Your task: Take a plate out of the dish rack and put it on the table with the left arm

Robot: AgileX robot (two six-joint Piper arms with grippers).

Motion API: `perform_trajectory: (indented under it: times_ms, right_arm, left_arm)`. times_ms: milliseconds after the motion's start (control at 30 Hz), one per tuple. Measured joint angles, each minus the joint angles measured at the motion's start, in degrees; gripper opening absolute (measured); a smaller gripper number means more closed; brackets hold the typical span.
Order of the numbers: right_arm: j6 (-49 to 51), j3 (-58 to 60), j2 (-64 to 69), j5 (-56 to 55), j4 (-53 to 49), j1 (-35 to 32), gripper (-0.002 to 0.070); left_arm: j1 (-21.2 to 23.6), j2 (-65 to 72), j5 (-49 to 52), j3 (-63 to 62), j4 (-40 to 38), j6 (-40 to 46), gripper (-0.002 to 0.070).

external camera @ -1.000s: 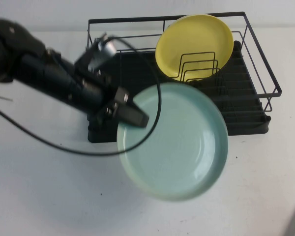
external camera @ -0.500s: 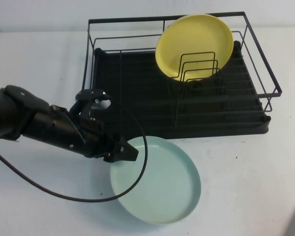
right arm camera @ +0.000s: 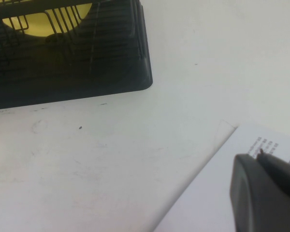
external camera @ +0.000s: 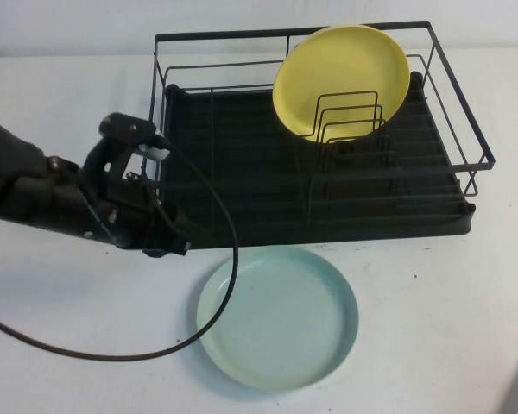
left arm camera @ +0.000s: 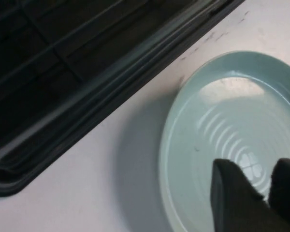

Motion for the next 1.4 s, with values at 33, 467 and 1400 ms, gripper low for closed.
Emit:
perform_trajectory:
  times_ms: [33,467,1400]
  right_arm:
    - [0.0,0.0,0.0,0.0,0.0,0.0,-0.0018]
    - [0.0,0.0,0.0,0.0,0.0,0.0,-0.0018]
    - [0.0,0.0,0.0,0.0,0.0,0.0,-0.0018]
  left_arm:
    - [0.0,-2.2,0.6,0.0,1.4,-0.8,0.0091]
    - [0.0,-33.0,-8.2,15.8,4.1,-9.0,0.0000]
    - [3.2,-73.3,-39.4,53.1,50.4,-64.5,-0.0001]
